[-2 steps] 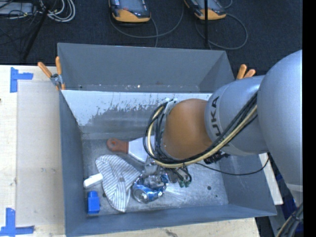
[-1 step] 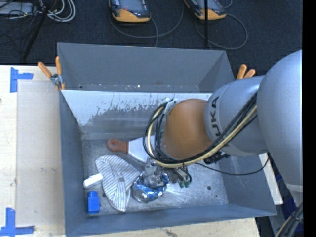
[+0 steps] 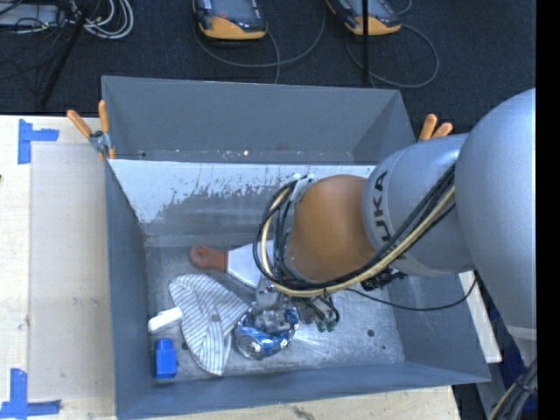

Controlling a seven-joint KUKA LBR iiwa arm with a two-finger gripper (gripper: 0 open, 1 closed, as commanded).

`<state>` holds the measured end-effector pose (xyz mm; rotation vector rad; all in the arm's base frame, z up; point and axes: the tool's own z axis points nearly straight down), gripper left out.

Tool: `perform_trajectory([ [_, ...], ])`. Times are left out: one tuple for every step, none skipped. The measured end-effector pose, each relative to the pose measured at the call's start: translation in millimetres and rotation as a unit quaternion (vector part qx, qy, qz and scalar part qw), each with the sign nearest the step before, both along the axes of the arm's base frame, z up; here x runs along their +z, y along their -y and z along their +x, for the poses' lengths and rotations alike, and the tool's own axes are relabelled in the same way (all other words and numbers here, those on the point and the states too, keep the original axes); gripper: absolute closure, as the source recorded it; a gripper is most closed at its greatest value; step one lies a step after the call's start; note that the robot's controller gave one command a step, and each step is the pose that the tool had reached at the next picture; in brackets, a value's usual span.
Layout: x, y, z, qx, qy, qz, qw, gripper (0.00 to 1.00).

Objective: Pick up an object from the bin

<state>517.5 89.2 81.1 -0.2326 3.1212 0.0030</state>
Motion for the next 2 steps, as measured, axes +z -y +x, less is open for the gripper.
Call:
perform_trajectory([
  [0.0,0.0,0.0,0.000,0.0000,0.000,1.0000,0.00],
  [0.0,-0.1,-0.1,0.000,0.0000,0.000,1.0000,0.00],
])
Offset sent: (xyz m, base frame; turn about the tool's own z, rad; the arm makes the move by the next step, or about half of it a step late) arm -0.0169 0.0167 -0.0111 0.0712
